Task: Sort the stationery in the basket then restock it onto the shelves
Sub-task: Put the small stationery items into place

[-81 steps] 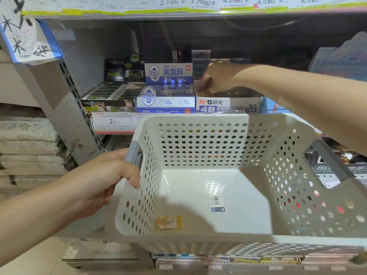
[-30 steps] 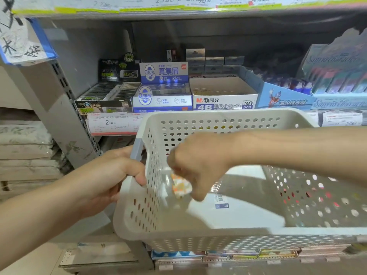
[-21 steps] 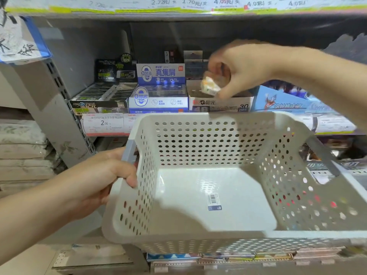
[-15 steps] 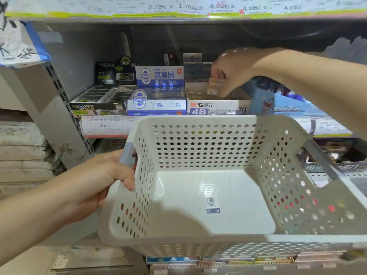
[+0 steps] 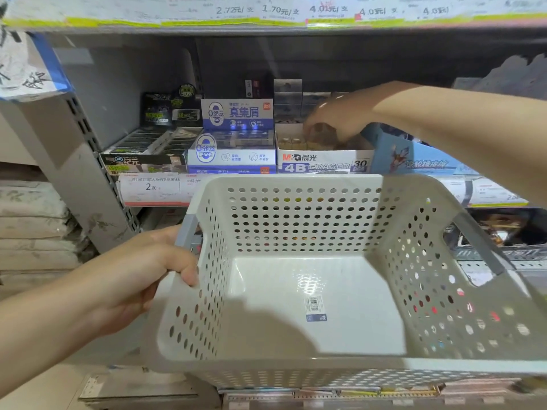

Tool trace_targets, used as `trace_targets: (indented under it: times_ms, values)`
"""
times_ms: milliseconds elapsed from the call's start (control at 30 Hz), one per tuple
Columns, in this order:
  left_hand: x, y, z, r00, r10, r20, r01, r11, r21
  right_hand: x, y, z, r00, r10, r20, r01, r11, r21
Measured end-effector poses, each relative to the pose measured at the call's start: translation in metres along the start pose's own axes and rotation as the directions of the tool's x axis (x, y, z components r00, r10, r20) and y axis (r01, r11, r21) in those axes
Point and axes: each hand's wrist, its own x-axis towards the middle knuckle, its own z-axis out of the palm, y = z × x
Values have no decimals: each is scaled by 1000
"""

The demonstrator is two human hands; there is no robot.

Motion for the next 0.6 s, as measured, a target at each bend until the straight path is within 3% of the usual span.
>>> trace_targets:
  times_ms: [200, 600]
  values:
    - [1, 3, 3, 999, -27, -27, 27, 1000, -11, -1, 5, 6, 1000, -2, 21, -1, 991, 135]
    - [-2, 4, 6, 999, -31, -21, 31, 999, -9, 6, 1, 22, 998, -15, -62, 25, 987, 160]
